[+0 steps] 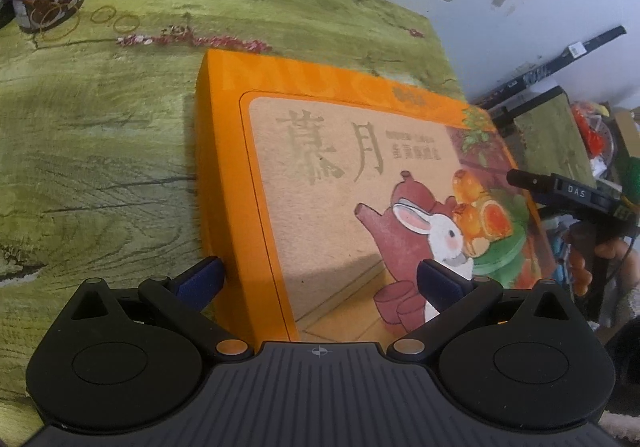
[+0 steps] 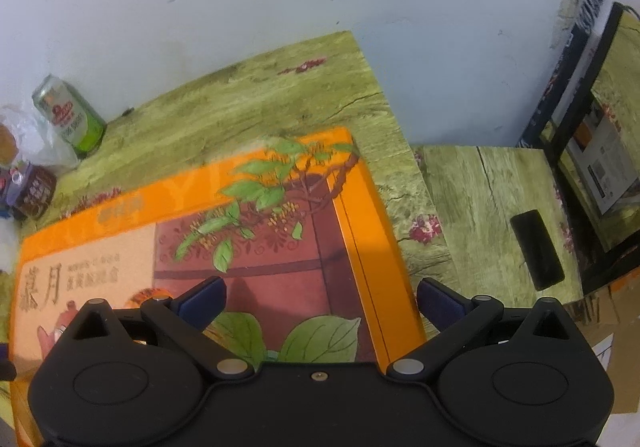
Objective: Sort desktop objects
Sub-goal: 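Release the lid and lift both grippers away from the closed box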
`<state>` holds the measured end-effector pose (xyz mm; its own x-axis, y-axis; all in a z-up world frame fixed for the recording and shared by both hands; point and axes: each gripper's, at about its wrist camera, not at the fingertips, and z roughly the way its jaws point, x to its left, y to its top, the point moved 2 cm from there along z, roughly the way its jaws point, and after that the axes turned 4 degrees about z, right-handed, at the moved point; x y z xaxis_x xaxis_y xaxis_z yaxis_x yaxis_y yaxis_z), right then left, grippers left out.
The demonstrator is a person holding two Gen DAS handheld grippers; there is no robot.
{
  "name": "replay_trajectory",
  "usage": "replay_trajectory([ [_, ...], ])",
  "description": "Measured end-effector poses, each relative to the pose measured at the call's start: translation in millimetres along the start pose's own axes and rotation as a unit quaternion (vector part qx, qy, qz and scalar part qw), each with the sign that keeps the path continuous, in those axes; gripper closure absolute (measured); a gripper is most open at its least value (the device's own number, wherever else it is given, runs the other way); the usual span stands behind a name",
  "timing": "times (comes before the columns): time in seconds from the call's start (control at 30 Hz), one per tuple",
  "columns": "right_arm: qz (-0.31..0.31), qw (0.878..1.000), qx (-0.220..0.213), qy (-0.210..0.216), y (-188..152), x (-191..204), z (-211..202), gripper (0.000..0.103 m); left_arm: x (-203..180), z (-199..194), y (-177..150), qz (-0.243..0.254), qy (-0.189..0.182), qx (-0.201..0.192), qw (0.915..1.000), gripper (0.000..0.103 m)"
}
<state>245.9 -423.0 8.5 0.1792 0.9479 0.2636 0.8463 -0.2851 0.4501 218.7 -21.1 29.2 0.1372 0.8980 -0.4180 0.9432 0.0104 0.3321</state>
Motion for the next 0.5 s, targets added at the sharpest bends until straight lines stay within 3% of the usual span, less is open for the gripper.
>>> replay_trajectory([
  [0.27,0.066,0.995,-0.071,-0.019,-15,-5,-44,0.000,1,-29,-11,0.055,-0.023,-0.009,0.9982,0.000],
  [0.5,0.193,0.973,-0.119,-0.035,-79,-8,-105,0.000,32,-62,-30,0.070,-0.066,-0.013,0.9953,0.000],
])
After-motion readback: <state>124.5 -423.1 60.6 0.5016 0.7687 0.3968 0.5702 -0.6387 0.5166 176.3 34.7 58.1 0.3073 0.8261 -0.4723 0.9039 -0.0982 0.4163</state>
